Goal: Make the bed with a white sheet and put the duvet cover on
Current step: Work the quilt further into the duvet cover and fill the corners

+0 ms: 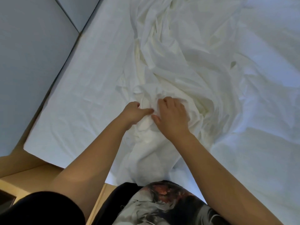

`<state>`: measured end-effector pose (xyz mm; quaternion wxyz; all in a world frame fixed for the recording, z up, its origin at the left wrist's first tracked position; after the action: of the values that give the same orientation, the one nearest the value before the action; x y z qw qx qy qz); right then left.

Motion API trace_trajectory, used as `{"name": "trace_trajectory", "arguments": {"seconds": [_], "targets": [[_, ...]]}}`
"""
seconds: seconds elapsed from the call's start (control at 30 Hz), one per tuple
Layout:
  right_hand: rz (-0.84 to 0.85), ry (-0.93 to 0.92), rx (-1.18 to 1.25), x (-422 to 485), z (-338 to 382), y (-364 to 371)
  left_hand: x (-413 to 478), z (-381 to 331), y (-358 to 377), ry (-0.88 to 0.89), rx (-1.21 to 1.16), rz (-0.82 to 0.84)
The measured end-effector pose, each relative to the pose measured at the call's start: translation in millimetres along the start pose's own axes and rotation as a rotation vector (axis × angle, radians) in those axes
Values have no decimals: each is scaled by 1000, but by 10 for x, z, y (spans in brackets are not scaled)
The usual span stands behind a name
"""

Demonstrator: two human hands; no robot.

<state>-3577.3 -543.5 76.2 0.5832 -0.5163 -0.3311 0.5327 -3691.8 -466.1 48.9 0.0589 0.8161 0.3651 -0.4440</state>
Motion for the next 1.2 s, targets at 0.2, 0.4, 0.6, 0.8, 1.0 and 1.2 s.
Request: {"name": "trace_trajectory", "arguments": {"seconds": [0.2, 0.4, 0.6, 0.8, 1.0, 1.2], "targets": [[49, 145, 89, 20, -404, 97, -23, 66, -1, 58, -144, 36], [10, 309, 41, -177, -707, 83, -46, 187, -22, 24, -188, 117], [11, 175, 120, -78, -207, 47, -37, 115, 14, 125, -188, 139], [52, 164, 154, 180, -112, 53, -19, -64, 75, 244, -49, -11], [-62, 413, 142, 70, -460, -12, 3, 31, 86, 84, -167, 61], [45, 403, 20, -51, -455, 94, 21, 89, 185, 124, 16, 125]]}}
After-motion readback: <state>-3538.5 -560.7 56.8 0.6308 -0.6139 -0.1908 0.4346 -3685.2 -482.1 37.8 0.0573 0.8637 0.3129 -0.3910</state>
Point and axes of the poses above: each hand's wrist, its own x-axis towards the middle knuckle, its own y-axis out of the palm, z = x × y, the point moved 3 cm from there along x, towards the middle knuckle, and after that the axes turned 5 degrees about z, right-handed, at the moved point
